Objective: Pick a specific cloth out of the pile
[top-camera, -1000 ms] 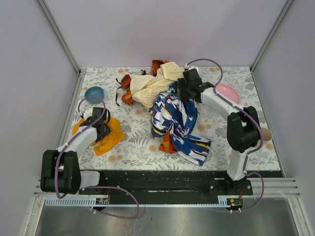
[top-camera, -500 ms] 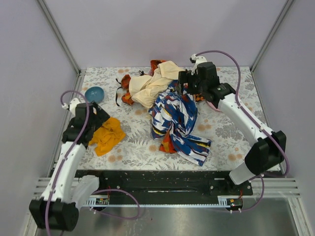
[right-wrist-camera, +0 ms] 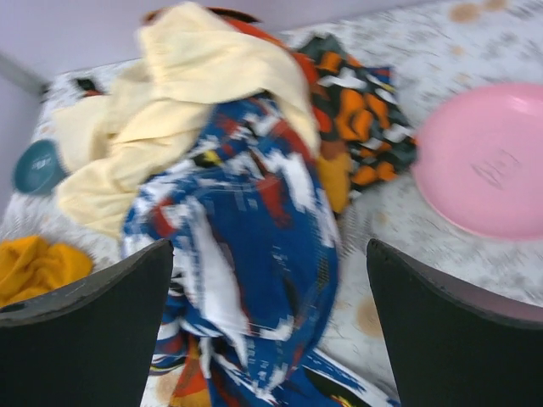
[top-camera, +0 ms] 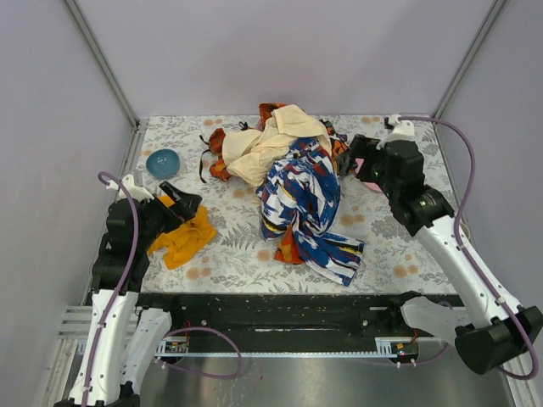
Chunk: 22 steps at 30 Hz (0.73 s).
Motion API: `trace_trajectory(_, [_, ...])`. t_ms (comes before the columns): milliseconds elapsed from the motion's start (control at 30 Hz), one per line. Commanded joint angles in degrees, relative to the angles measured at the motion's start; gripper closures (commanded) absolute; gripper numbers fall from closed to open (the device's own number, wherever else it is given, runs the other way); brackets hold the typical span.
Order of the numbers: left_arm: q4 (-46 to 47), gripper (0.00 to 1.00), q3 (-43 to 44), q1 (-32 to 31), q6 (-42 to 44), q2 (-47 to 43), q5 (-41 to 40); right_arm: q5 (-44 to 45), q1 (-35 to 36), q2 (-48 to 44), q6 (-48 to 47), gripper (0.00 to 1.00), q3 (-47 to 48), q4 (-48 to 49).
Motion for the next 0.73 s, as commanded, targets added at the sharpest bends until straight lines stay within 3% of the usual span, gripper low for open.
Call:
trace_trajectory(0, [7.69,0.01,-3.65,0.01,1.64,-1.04,11.09,9.04,-5.06,-5.02,7.17,0.01,-8.29,-1.96])
trace_trajectory(233, [8.92,0.01,-5.76,0.01,1.29,-0.78,11.71,23.79,-5.25,-15.82,14.12,0.00,-21.57,-7.94])
trace_trajectory(433, [10.33,0.01,-7.52,0.10,0.49,-0.43,10.83,23.98,-5.34,-25.24,14.57,0.00,-28.26,-8.81])
trace_trajectory(700, [9.72,0.01,-7.79,0.01,0.23,0.01,8.28,25.21,-5.33,-28.24,14.31,0.00,-29.49,-9.26])
